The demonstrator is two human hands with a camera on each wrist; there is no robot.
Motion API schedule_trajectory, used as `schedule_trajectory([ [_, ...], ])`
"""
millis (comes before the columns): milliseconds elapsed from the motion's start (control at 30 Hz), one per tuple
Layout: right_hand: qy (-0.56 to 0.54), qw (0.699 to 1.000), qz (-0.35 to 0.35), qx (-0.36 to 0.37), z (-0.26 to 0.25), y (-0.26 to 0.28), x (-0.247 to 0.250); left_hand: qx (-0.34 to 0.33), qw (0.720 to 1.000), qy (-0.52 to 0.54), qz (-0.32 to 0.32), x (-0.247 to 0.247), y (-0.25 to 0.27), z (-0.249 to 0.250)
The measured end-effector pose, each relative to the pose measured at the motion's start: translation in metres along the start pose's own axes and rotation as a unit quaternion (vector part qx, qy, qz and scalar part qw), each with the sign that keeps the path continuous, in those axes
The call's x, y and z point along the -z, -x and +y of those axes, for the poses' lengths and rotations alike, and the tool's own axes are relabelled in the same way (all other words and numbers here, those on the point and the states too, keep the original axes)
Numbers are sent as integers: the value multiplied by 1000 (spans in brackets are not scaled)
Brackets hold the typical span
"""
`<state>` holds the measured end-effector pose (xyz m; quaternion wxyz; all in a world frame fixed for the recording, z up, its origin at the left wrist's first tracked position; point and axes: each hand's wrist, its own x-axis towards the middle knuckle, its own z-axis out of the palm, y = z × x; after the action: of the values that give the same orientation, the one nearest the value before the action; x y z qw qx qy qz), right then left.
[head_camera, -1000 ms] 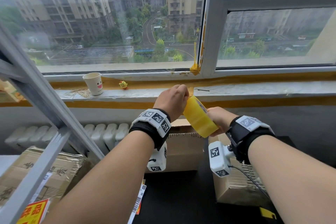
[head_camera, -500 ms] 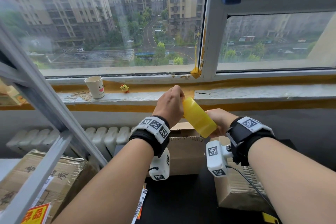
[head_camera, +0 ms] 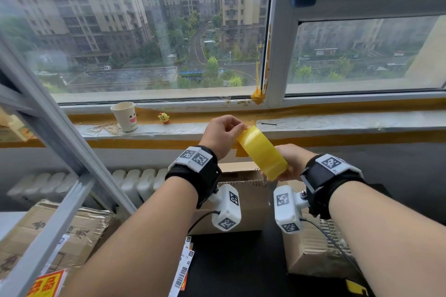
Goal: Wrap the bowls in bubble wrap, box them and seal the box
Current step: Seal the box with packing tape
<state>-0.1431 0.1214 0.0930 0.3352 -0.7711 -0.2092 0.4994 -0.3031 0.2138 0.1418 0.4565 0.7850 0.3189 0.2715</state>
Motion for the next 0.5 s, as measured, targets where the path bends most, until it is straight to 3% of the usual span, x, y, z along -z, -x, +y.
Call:
schedule_trajectory([
  [267, -4, 999, -22, -24, 4, 3, 2, 53, 994, 82, -59, 9, 4, -2],
  [400, 4, 999, -29, -27, 3, 2, 1, 48, 995, 82, -39, 9, 6, -7],
  [500, -16, 999, -23, -33, 2, 1, -2, 34, 999, 14, -11, 2, 5, -7],
])
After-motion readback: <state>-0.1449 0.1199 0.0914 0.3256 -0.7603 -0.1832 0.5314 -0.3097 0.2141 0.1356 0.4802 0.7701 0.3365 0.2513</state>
